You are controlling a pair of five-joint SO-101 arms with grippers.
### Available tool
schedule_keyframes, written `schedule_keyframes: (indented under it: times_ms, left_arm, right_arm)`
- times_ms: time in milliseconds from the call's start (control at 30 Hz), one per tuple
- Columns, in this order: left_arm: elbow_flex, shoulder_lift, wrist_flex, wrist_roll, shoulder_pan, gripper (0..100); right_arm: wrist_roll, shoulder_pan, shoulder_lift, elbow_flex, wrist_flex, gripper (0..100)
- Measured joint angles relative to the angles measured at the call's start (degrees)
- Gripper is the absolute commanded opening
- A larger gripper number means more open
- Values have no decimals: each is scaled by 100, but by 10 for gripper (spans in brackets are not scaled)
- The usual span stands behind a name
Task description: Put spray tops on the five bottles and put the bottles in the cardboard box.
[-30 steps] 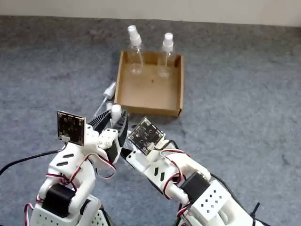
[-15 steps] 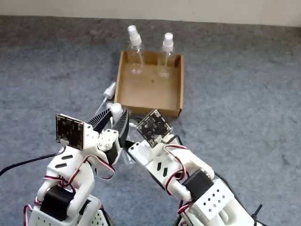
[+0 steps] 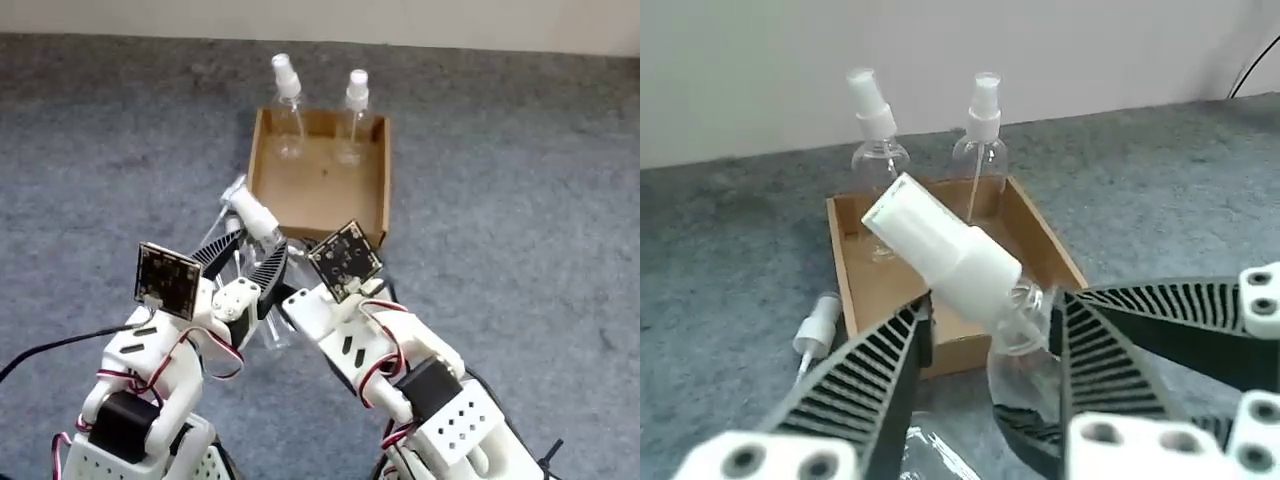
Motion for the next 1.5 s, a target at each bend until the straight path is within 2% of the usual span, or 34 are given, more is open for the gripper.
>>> schedule_keyframes:
  times_ms: [300, 533, 767, 967, 1167, 1333, 1500]
  left_arm:
    - [-18, 0, 9, 0, -88, 154]
    - [-114, 79, 53, -26, -1002, 153]
    - [-114, 79, 26, -26, -1521, 151]
    - [360, 88, -1081, -229, -1969, 151]
    - [431, 88, -1301, -492, -2040, 151]
    - [607, 88, -1459, -510, -2048, 151]
    - [624, 88, -1512, -510, -2048, 151]
  right_arm:
    - [0, 62, 0, 0, 0, 5]
    - [-18, 826, -26, -53, -352, 5]
    - [-18, 870, -26, -53, -387, 5]
    - [44, 536, 448, -105, -404, 5]
    - [158, 404, 1793, -712, -404, 5]
    - [176, 79, 1521, -695, -404, 5]
    - [352, -237, 703, 26, -273, 5]
